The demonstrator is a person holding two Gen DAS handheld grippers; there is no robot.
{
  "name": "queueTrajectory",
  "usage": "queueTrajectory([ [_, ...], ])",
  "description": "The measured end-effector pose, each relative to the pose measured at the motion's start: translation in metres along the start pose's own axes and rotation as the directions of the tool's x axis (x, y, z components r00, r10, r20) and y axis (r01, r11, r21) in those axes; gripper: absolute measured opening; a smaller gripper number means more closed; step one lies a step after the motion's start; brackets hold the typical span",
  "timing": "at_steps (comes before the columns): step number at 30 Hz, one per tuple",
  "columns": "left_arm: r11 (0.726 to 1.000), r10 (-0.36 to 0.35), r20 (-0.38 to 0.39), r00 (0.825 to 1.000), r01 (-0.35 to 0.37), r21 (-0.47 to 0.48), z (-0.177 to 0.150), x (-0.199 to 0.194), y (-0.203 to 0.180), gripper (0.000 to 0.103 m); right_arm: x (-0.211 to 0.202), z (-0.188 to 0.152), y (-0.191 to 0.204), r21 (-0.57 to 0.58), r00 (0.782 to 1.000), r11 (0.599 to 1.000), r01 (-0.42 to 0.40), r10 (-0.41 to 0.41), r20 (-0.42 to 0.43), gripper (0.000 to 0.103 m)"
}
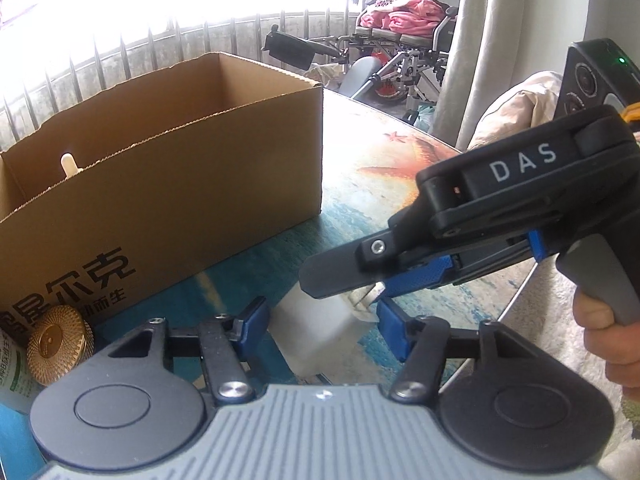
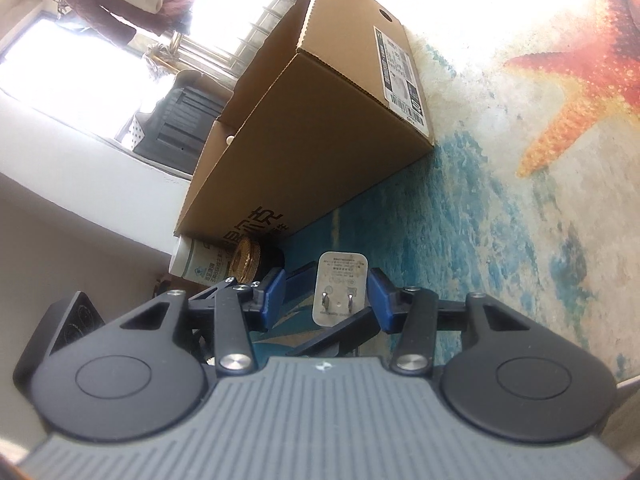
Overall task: Organize rigid objects
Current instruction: 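Lift the white charger plug off the table with the right tool, then carry the charger over the box, lower it inside and open the right tool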
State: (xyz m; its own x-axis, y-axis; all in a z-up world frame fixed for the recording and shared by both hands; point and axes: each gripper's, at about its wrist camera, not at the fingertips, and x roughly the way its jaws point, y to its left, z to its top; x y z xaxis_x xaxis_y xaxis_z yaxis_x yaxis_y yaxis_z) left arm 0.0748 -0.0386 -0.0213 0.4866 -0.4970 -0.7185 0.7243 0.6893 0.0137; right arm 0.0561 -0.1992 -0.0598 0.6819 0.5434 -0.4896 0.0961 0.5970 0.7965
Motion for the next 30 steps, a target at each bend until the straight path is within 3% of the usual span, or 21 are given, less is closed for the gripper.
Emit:
queueTrajectory([
  [9, 1.000, 0.016, 0.014, 1.000, -0.016, 0.010, -0.006, -0.001, 0.000, 0.058, 0.004, 0.000, 0.008, -0.011, 1.000, 0.999, -0.031, 0.031, -0.003, 0.046],
  [14, 0.998, -0.007, -0.013, 1.000, 0.006, -0.059, -0.012, 0.001, 0.012, 0.042, 0.013, -0.003, 0.019, -0.040, 0.999, 0.999, -0.037, 0.036, -0.024, 0.046],
  [25, 0.996, 0.016, 0.007, 1.000, -0.015, -0.093, -0.016, -0.003, 0.020, 0.032, 0.021, -0.004, 0.035, -0.080, 0.999, 0.996, 0.025, -0.027, -0.023, 0.046],
  [30, 0.994, 0.021, 0.051, 0.999, -0.015, -0.107, -0.007, -0.020, 0.025, 0.028, 0.011, 0.002, 0.058, -0.124, 1.000, 0.992, 0.006, -0.006, 0.001, 0.046],
])
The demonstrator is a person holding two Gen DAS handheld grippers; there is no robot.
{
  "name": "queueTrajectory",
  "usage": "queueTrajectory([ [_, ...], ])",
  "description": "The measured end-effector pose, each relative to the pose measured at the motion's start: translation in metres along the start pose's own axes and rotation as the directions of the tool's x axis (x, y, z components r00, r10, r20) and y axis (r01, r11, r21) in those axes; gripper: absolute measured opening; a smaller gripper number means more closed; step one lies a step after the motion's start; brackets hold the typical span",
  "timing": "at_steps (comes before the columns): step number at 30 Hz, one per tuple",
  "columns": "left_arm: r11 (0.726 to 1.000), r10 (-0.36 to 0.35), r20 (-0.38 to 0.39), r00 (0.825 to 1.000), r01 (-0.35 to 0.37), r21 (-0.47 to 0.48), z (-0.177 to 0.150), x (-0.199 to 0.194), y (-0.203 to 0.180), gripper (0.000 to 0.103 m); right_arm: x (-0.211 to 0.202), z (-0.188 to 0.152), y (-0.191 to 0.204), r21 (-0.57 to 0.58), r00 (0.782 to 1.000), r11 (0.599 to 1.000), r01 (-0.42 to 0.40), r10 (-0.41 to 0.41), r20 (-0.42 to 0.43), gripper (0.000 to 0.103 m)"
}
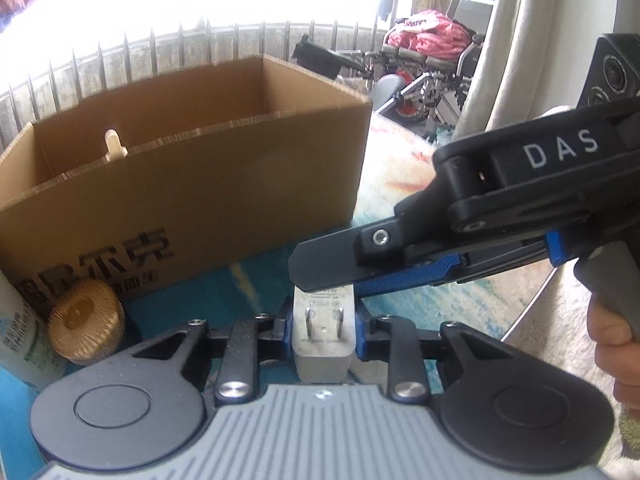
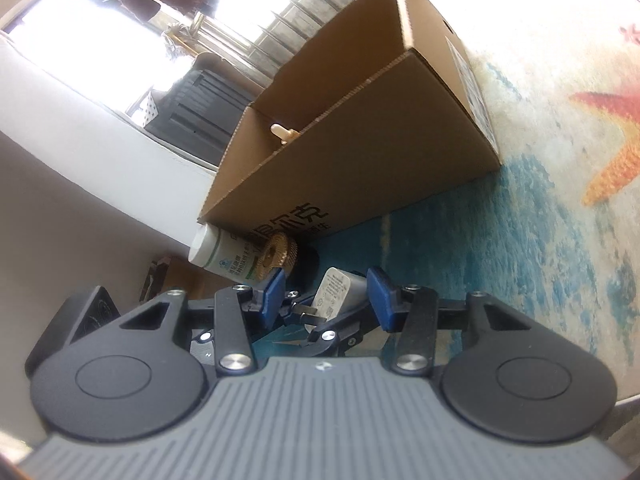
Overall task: Organize rigid objects
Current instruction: 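Carry the charger over the box, lower it inside and open the right tool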
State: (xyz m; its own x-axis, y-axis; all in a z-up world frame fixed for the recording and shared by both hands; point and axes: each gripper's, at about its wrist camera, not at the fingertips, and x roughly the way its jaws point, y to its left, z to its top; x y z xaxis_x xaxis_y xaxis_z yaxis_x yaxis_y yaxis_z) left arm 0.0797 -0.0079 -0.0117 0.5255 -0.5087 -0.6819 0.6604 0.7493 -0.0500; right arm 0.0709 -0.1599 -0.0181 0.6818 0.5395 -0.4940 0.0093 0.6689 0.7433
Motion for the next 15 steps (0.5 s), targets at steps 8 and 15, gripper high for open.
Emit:
queueTrajectory([
  [8, 0.997, 0.072, 0.127, 0.989, -0.071, -0.017, 0.060, -0.039, 0.010, 0.028, -0.018, 0.051, 0.063, -0.171, 0.995, 0.984, -0.059, 0.072, 0.074, 0.046],
  [15, 0.992, 0.097, 0.159, 0.982, -0.081, -0.101, 0.130, -0.032, 0.040, 0.028, -0.002, 0.125, 0.096, -0.285, 0.995, 0.957, -0.048, 0.070, 0.067, 0.046],
])
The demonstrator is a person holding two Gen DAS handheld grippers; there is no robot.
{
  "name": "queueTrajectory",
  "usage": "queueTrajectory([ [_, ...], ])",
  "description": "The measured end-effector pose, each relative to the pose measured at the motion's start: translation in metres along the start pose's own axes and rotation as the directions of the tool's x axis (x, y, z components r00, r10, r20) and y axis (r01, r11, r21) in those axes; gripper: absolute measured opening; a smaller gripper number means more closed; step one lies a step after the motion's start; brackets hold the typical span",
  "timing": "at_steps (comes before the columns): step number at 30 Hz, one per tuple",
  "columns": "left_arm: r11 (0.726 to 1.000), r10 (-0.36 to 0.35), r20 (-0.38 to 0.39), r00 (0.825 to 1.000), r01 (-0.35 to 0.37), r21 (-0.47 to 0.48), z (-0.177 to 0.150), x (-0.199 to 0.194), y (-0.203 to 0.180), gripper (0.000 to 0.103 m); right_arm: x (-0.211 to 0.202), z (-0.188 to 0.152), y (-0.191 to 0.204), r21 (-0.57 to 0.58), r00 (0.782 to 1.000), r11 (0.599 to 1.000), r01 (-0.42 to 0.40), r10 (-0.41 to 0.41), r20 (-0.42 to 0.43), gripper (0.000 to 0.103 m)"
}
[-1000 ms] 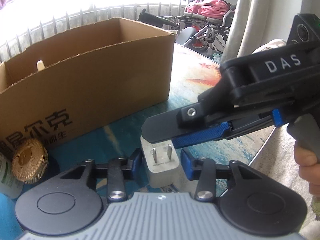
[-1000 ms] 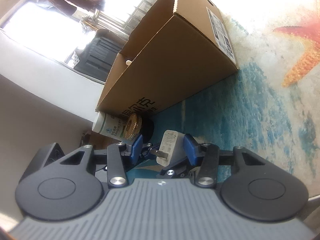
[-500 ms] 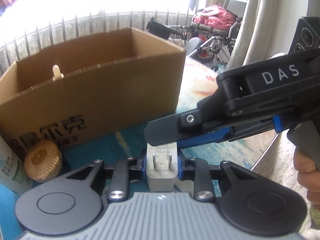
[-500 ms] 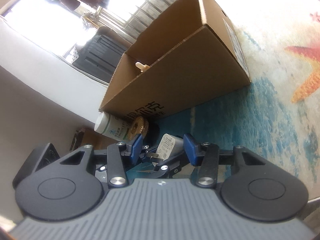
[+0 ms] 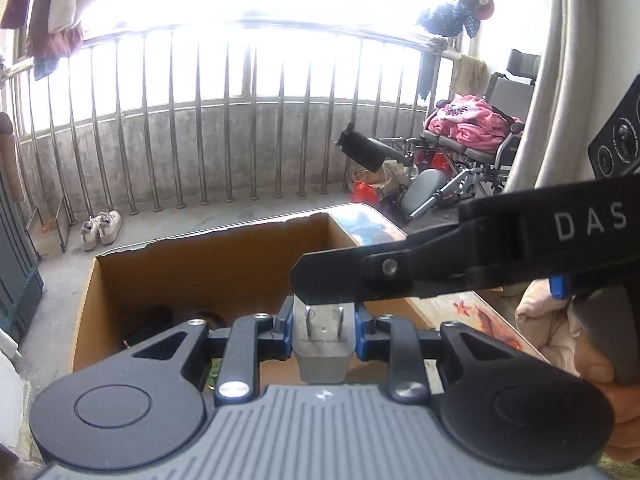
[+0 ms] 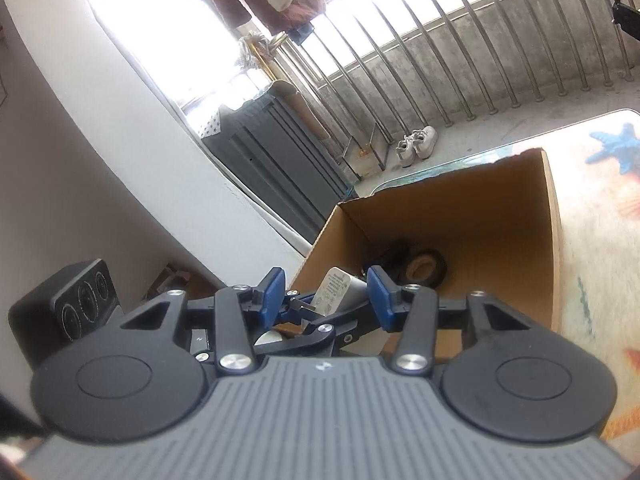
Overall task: Organize rigid objects
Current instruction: 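Carry the charger over the box, lower it inside and open the right tool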
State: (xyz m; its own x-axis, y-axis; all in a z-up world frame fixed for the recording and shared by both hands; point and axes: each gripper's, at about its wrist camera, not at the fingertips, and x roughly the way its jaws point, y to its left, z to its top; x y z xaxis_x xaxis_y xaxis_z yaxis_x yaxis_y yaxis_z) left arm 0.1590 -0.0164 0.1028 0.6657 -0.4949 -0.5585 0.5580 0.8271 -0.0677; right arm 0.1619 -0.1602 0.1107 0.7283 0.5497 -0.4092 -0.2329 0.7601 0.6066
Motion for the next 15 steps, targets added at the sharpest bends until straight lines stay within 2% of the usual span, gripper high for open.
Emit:
queueTrajectory([
  [3, 0.999, 0.015, -0.058, 0.998, -0.018, -0.041, 0.016, 0.032, 0.014, 0.028, 0.027, 0.029, -0.019, 0.024, 0.998, 1.000, 0.018, -0.017, -0.064, 0.046],
  [6, 0.994, 0.014, -0.152, 0.988, -0.030, -0.106, 0.020, 0.068, 0.036, 0.028, 0.066, 0.049, -0.041, 0.062, 0.987, 0.997, 0.055, -0.045, -0.152, 0.046],
  [10, 0.988, 0.039, -0.263, 0.964, -0.077, -0.137, 0.012, 0.098, 0.062, 0.028, 0.110, 0.061, -0.071, 0.114, 0.965, 0.989, 0.094, -0.062, -0.255, 0.046],
  [15, 0.973, 0.036, -0.382, 0.924, -0.119, -0.195, 0.005, 0.131, 0.085, 0.028, 0.145, 0.062, -0.096, 0.151, 0.939, 0.980, 0.129, -0.072, -0.336, 0.046],
])
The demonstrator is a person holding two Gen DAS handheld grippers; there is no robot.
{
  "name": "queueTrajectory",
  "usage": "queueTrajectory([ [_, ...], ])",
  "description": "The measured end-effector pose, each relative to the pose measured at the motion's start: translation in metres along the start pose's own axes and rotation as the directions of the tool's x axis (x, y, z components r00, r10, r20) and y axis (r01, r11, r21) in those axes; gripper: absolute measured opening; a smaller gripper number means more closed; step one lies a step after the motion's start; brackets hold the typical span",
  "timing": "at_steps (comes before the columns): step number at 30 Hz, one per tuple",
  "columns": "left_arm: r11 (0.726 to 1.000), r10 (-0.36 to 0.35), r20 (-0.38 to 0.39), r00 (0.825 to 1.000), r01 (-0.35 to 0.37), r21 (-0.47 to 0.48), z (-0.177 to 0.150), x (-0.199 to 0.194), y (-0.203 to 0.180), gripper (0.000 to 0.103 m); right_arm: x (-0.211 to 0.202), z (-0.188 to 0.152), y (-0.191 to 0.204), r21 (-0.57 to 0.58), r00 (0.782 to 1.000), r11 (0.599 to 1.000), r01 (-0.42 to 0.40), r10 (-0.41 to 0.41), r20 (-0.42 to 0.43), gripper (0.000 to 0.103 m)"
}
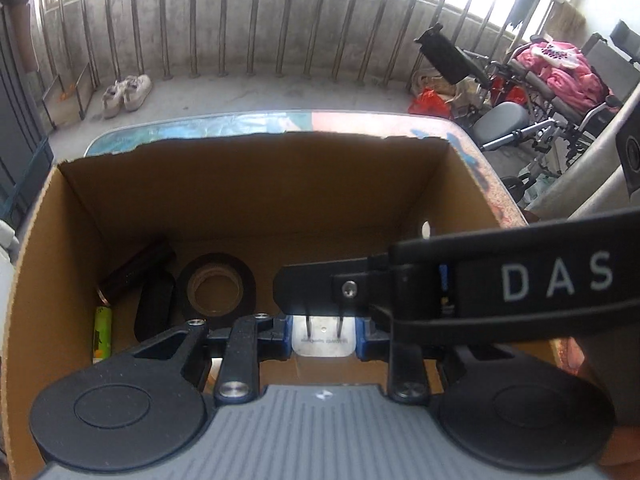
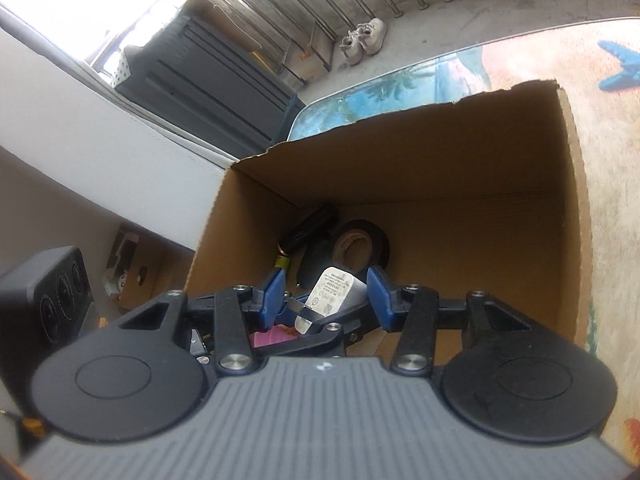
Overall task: Organize rigid objects
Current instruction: 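Carry the charger over the box, lower it inside and open the right tool, then withdraw the right tool from the box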
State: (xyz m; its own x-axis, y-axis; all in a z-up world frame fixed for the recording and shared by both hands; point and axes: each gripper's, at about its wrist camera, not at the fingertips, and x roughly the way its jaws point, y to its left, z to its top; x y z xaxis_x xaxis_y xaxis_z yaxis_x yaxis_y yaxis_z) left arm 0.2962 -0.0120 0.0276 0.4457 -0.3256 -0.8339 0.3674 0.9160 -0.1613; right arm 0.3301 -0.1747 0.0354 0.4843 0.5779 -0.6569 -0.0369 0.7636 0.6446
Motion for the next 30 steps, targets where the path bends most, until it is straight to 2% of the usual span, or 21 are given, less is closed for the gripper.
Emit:
queueTrajectory([
  [6, 0.999, 0.051, -0.055, 0.997, -0.050, 0.005, 0.006, 0.015, 0.003, 0.028, 0.023, 0.001, -0.013, 0.045, 0.999, 0.999, -0.011, 0.013, -0.049, 0.046],
  [11, 0.999, 0.024, -0.085, 0.996, -0.026, -0.025, 0.011, 0.020, 0.009, 0.028, 0.036, 0.004, -0.015, 0.055, 0.998, 0.998, -0.012, 0.015, -0.068, 0.046],
  [17, 0.999, 0.030, -0.075, 0.997, -0.032, -0.020, 0.012, 0.018, 0.004, 0.030, 0.037, 0.002, -0.012, 0.054, 0.998, 0.998, -0.023, 0.026, -0.058, 0.046],
  [18, 0.999, 0.030, -0.062, 0.998, -0.031, -0.013, 0.011, 0.016, 0.003, 0.032, 0.035, 0.004, -0.011, 0.050, 0.998, 0.998, -0.030, 0.033, -0.047, 0.048],
  [20, 1.000, 0.031, -0.032, 0.999, -0.031, -0.005, 0.009, 0.011, 0.002, 0.050, 0.028, 0.002, -0.010, 0.045, 0.999, 0.998, -0.038, 0.039, -0.023, 0.049],
  [21, 1.000, 0.027, -0.015, 1.000, -0.028, -0.005, 0.007, 0.008, 0.002, 0.053, 0.024, 0.001, -0.009, 0.041, 0.999, 0.998, -0.039, 0.040, -0.010, 0.049],
  [27, 1.000, 0.006, 0.045, 0.999, -0.005, -0.012, 0.005, -0.016, -0.002, 0.060, -0.017, -0.006, 0.000, 0.024, 0.995, 0.998, -0.063, 0.061, 0.081, 0.051],
  [30, 1.000, -0.010, 0.082, 0.997, 0.011, -0.014, 0.001, -0.037, -0.003, 0.069, -0.049, -0.018, 0.006, 0.016, 0.984, 0.993, -0.113, 0.110, 0.139, 0.052],
])
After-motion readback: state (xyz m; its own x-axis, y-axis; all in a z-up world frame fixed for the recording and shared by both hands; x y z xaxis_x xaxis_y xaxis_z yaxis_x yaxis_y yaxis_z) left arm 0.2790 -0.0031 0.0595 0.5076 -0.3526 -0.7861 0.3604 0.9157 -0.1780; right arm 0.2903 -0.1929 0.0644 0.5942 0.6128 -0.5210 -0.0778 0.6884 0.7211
